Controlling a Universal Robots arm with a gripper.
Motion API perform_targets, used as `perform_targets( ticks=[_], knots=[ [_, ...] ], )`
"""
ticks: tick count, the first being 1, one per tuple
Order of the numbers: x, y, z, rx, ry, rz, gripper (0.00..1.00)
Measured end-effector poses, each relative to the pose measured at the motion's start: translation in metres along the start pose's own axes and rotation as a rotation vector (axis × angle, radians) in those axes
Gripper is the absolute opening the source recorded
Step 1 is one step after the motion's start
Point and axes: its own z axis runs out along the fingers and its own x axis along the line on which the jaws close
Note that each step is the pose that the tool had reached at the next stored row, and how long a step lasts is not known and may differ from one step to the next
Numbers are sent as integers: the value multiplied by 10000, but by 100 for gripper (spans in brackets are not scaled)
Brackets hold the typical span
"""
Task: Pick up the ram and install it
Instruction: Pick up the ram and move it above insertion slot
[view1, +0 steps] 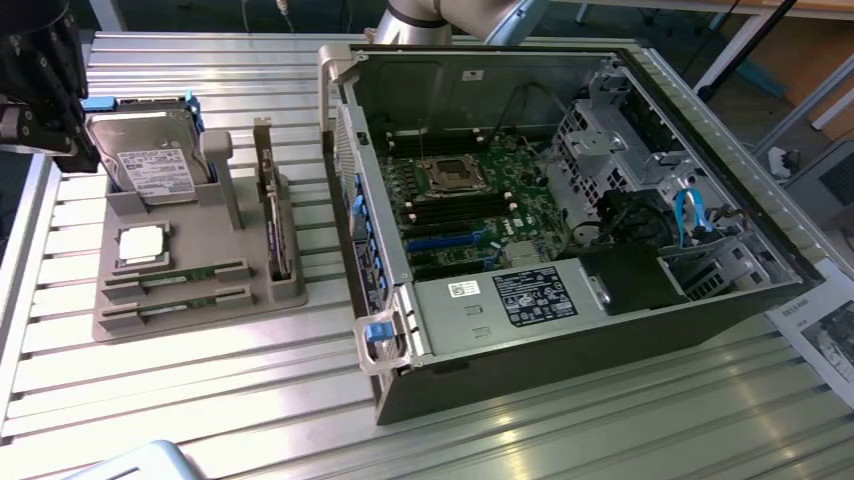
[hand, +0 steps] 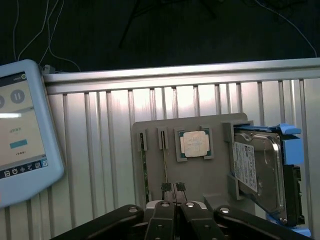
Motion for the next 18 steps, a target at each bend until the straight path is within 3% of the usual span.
perform_targets(
  ticks=[8,18],
  knots=[
    [2,-1,7,1,0,-1,10],
    [80,-14,235,0,-1,0,10]
  ],
)
